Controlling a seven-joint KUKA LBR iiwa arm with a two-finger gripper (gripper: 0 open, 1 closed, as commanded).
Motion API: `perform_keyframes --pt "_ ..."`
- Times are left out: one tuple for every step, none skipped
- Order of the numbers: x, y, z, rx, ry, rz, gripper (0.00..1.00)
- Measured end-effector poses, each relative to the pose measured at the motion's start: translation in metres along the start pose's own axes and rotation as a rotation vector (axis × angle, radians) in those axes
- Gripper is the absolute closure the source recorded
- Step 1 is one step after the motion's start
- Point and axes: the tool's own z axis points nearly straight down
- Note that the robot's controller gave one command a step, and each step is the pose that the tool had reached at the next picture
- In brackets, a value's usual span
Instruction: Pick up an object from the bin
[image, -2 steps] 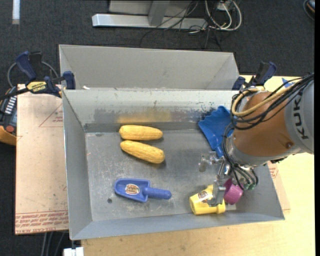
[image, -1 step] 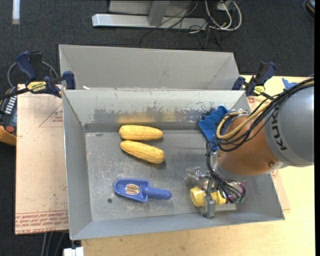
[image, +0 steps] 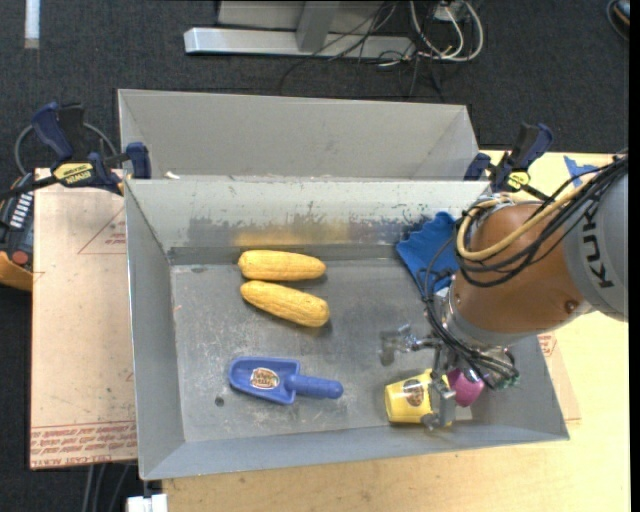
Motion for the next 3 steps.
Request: perform_keyframes --pt "0.011 -0.02 0.034 0.003 -0.015 0.196 0.0" --pt "-0.003 -0.007 0.061 0.007 -0.019 -0.058 0.0" --pt "-0.001 0.013 0.064 0.002 -0.016 0.041 1.0"
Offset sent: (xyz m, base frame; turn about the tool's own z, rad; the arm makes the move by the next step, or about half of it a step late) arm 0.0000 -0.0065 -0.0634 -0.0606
